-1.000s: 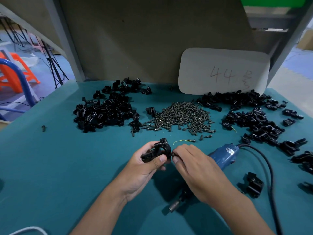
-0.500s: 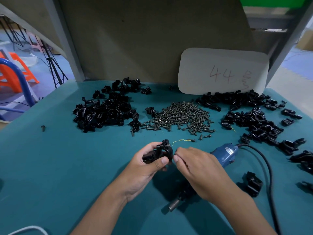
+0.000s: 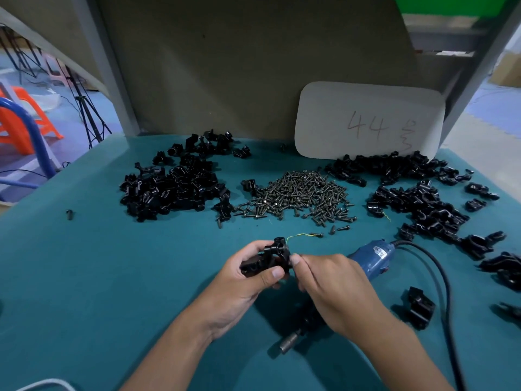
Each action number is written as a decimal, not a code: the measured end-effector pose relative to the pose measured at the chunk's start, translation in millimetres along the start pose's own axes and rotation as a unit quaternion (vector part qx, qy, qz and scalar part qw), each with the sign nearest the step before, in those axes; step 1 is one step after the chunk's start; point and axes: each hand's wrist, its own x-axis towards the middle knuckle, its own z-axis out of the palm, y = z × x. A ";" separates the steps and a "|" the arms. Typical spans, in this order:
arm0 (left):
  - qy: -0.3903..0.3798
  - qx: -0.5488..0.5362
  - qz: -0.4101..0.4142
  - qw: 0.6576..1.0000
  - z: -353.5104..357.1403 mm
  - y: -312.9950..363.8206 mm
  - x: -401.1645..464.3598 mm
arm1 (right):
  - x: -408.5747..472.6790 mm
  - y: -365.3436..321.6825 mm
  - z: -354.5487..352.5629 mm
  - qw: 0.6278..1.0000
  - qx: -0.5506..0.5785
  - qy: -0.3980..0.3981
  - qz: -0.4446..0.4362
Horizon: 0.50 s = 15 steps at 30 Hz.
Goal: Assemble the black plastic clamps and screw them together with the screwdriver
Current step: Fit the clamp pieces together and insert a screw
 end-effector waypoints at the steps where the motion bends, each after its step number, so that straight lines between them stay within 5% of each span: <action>1: 0.001 -0.004 0.001 1.000 0.5 0.3 0.1 | -0.9 -0.5 -0.7 1.000 0.012 0.006 -0.001; 9: 0.003 0.003 0.002 1.000 -1.1 0.8 -0.6 | 0.0 -3.2 -7.8 0.999 0.008 -0.033 0.013; 15: 0.034 0.048 -0.008 0.998 -3.6 5.0 -3.6 | -7.4 21.9 -33.8 0.984 0.014 0.001 0.176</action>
